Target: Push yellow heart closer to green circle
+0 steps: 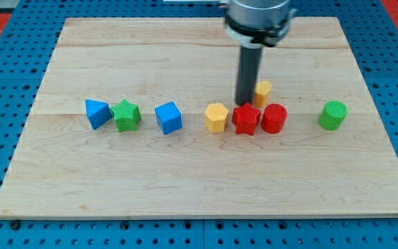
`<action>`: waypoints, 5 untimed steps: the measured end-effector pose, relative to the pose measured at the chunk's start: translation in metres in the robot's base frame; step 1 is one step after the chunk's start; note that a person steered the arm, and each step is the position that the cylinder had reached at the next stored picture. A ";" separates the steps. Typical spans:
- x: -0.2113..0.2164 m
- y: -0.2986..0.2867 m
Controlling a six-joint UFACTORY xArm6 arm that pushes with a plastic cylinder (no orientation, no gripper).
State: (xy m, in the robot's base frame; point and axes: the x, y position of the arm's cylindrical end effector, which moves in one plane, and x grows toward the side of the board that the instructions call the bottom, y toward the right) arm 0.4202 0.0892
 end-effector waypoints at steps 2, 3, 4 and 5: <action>-0.046 0.005; -0.067 0.020; -0.072 0.035; -0.038 0.061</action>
State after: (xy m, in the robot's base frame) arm 0.3821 0.1501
